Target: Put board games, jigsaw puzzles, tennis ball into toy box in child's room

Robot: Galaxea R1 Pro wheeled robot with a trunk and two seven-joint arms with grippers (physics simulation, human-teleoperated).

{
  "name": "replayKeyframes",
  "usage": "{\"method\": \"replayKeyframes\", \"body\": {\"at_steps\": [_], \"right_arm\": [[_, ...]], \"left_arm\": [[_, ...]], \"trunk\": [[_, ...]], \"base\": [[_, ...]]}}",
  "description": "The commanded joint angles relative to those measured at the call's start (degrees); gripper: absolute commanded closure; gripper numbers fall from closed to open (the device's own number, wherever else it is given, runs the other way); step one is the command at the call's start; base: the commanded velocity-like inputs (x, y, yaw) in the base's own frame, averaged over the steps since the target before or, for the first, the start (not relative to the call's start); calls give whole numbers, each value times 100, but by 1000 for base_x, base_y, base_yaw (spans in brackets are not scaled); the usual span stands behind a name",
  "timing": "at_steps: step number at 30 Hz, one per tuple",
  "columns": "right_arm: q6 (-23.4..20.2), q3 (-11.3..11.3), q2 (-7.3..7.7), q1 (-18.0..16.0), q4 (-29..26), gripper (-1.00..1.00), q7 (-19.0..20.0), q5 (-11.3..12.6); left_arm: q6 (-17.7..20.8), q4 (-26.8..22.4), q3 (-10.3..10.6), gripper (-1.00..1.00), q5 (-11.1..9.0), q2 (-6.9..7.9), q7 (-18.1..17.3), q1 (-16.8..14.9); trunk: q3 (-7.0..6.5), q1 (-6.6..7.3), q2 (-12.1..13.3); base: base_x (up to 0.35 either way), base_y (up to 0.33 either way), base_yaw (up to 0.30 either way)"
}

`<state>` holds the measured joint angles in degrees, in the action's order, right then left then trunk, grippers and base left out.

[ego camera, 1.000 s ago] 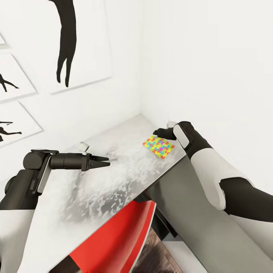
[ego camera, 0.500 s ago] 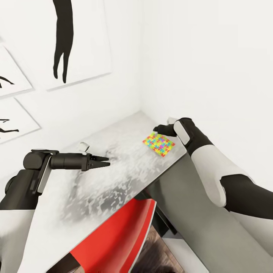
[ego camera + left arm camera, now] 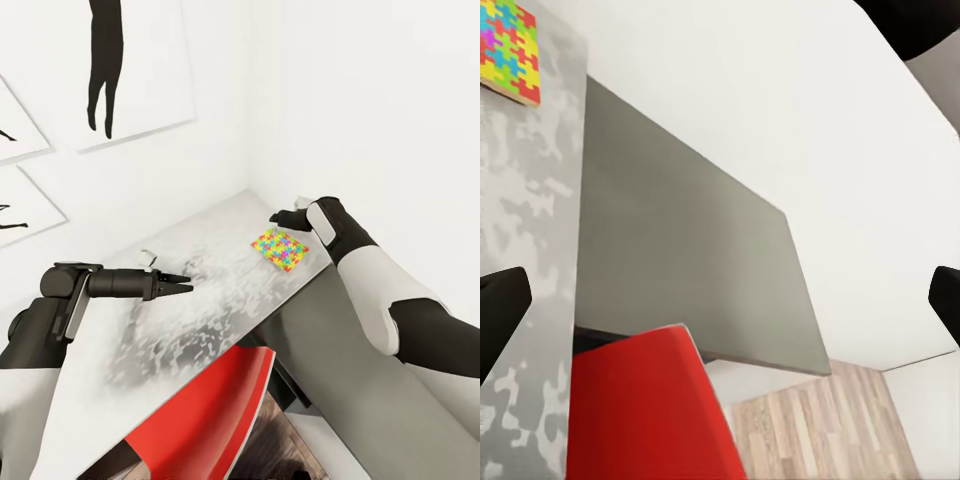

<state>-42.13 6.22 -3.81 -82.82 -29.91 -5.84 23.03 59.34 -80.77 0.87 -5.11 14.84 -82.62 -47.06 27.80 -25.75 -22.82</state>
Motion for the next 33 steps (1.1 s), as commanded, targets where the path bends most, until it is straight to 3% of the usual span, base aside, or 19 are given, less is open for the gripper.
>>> {"method": "replayKeyframes", "body": {"at_steps": [1,33], "right_arm": [[-22,28,3,-14,-6,-100,-57,62],[-50,36,3,-241,-5,-100,-293,53]], "left_arm": [[60,0,9,-100,-26,6,0,-6],[66,-21,1,-100,-55,0,0,-156]], "trunk": [[19,-3,-10],[320,-3,-10]], "base": [[0,0,0],[0,0,0]]}}
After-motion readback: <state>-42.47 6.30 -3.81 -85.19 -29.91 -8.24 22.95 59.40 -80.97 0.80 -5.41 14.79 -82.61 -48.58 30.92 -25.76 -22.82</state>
